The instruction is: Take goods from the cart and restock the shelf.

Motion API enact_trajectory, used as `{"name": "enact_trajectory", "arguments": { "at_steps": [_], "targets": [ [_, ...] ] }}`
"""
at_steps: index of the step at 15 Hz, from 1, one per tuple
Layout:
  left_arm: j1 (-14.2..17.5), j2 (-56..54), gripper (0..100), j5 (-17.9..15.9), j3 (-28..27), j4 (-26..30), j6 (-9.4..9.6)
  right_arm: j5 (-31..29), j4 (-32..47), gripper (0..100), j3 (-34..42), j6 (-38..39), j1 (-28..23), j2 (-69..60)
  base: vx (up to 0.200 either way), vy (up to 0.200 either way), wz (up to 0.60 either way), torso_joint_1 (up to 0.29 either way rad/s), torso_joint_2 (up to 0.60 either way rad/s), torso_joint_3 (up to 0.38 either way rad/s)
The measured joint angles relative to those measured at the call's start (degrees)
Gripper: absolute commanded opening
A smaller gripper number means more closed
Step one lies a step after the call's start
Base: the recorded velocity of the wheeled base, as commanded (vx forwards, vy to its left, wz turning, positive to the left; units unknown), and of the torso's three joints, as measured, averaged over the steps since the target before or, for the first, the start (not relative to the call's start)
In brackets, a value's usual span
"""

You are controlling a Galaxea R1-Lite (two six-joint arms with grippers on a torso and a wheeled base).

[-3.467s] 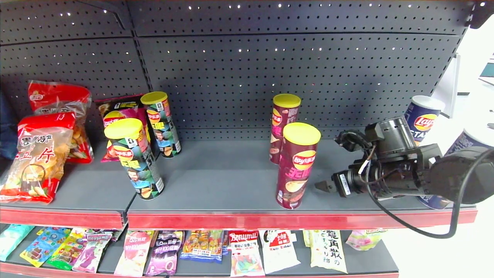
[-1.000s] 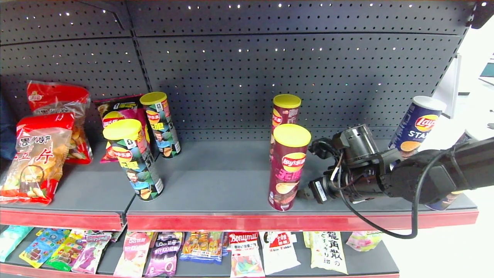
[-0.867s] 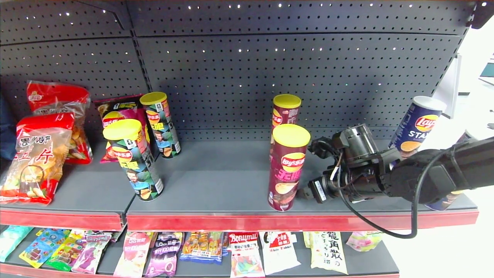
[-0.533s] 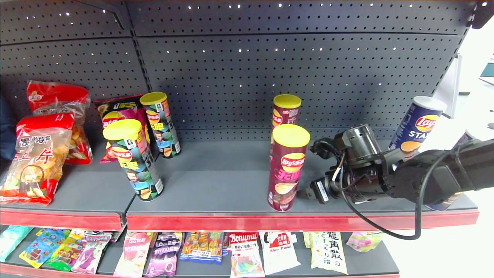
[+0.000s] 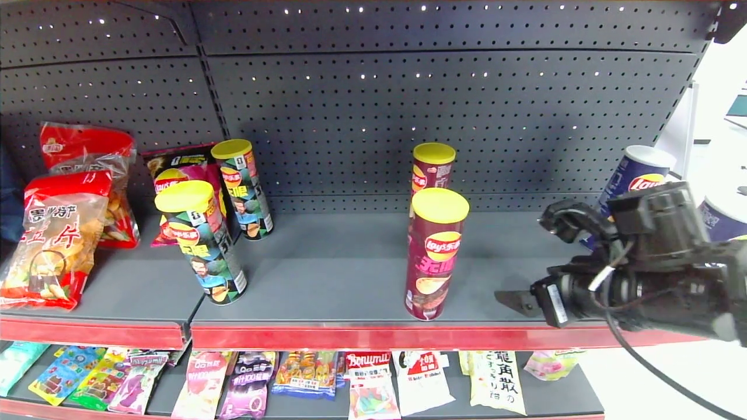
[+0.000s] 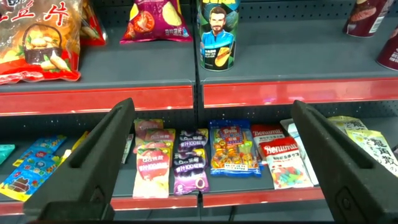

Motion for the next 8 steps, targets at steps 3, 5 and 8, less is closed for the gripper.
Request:
{"name": "enact_trajectory", "arguments": {
  "at_steps": [3,5,8],
  "targets": [
    [0.0,0.0,100,-0.1,0.0,0.0,-0.1,-4.2,0.2,100,6.8,-0.1,-0.2,-16.9,0.0,0.0,0.0,0.0,0.0,0.0],
    [0.0,0.0,100,-0.1,0.0,0.0,-0.1,-8.3,0.5,100,11.7,-0.3,-2.9,-29.2,0.0,0.0,0.0,0.0,0.0,0.0],
    [0.0,0.1,100,-0.2,0.0,0.0,-0.1,-11.0,6.4,100,17.6,-1.1,-10.4,-48.0,0.0,0.0,0.0,0.0,0.0,0.0]
  ]
}}
